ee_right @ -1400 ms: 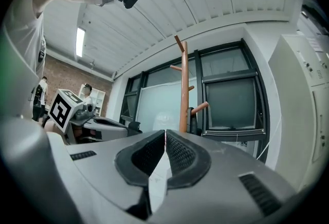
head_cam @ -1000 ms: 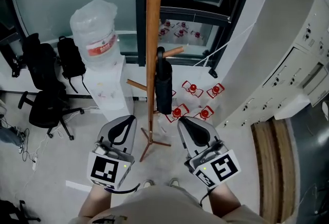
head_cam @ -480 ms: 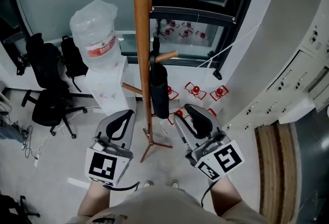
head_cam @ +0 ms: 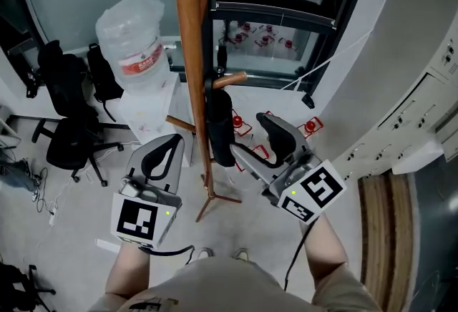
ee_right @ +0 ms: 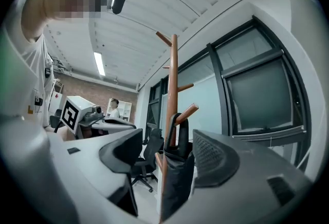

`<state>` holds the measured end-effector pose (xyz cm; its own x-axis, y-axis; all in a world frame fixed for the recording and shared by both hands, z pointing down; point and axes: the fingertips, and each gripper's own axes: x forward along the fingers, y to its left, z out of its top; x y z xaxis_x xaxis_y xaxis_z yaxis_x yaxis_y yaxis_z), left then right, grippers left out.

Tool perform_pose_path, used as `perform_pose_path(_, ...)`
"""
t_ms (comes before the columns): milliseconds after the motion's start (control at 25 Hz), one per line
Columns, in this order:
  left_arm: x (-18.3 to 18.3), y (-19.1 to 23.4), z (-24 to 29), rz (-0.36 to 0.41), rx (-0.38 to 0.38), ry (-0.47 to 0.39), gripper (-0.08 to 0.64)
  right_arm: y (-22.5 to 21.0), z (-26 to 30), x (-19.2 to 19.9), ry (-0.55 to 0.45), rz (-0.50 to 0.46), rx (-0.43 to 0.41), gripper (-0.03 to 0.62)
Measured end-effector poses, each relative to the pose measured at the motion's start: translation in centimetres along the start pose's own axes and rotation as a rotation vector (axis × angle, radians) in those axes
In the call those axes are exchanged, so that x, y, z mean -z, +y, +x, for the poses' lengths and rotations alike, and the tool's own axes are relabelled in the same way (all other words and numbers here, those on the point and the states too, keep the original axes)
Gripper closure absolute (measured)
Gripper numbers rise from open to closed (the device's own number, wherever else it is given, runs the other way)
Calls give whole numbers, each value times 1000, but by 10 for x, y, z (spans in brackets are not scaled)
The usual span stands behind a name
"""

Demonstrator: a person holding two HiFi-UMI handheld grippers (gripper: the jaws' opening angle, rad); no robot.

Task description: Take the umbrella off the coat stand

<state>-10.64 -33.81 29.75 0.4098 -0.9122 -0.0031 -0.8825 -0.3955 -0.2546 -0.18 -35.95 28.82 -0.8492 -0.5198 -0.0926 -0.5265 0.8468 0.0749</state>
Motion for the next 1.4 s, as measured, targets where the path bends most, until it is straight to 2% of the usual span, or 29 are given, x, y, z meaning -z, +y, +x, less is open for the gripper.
perform_pose_path(320,8,4,24,1,-9,15,552,-18,28,27,55,23,-81,276)
perform_pose_path(600,21,2,34,-8,-7,42,552,-41,54,71,103,198,-141,252)
perform_pose_path(960,45,12,39,-27,-24,86,552,-39,79,104,185,134,-173,250)
perform_pose_path(1240,61,17,38,-29,-21,128,552,-33,96,118,191,144,-227,250)
perform_pose_path(1400,69,22,35,-41,-32,149,552,-34,102,124,197,133,-217,252)
